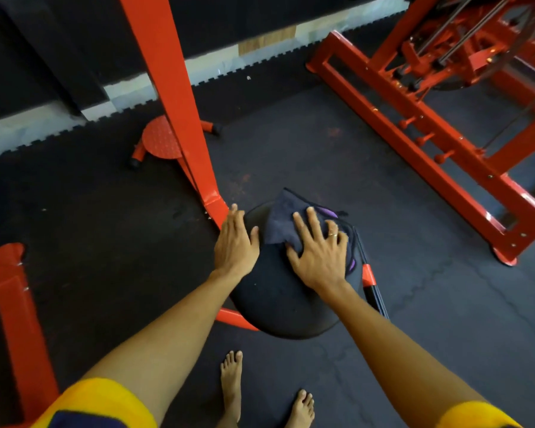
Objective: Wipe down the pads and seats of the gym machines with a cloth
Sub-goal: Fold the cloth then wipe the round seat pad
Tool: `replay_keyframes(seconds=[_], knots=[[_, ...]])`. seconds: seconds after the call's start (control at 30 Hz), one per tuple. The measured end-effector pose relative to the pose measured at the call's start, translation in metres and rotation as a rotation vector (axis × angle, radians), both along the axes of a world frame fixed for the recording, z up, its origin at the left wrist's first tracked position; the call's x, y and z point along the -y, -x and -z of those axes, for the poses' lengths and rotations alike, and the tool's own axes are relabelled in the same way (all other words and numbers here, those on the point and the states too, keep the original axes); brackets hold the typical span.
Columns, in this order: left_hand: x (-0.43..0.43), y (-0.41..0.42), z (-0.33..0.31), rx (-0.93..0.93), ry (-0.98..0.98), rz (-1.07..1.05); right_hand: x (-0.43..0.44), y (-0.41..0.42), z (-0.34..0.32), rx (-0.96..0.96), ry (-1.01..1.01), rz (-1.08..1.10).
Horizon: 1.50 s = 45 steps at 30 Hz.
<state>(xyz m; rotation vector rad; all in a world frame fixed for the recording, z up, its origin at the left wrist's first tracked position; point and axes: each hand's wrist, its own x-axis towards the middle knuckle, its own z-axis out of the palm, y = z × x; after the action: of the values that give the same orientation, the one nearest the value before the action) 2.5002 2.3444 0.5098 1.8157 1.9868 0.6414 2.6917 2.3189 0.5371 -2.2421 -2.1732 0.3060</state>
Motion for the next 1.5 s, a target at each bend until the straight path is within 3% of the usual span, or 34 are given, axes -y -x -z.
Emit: replay_keyframes(seconds=[0.13,0.23,0.4,0.53,0.7,0.9,1.07,1.27,1.43,1.5], knots=[[0.008,-0.001,0.012,-0.057,-0.032,0.086,-0.066,0.003,-0.011,-0.071,0.14,0.188],[0.022,-0.002,0.014,-0.034,-0.019,0.032,-0.072,0.028,-0.008,-0.048,0.168,0.065],[0.022,0.003,0.006,0.062,-0.02,-0.033,0.002,0.022,-0.008,0.001,0.037,-0.211],[0.0,0.012,0.002,0.051,0.024,0.098,-0.006,-0.004,-0.012,0.086,0.013,-0.161],[-0.021,0.005,0.0,0.031,0.091,0.175,-0.068,0.021,-0.012,-0.01,0.096,-0.003],[-0.004,0.002,0.014,-0.012,-0.052,0.108,-0.046,0.016,-0.004,0.04,0.047,-0.291],[0.004,-0.003,0.008,-0.025,-0.029,0.063,-0.094,0.028,-0.013,0.046,0.148,0.02],[0.012,-0.006,0.012,-0.03,-0.017,0.001,-0.102,0.061,-0.019,0.121,0.146,-0.358],[0.013,-0.006,0.009,0.002,-0.008,0.004,-0.136,0.026,-0.026,0.018,0.295,0.029],[0.012,-0.005,0.01,-0.016,-0.017,0.003,-0.142,0.034,-0.029,0.045,0.328,0.068]])
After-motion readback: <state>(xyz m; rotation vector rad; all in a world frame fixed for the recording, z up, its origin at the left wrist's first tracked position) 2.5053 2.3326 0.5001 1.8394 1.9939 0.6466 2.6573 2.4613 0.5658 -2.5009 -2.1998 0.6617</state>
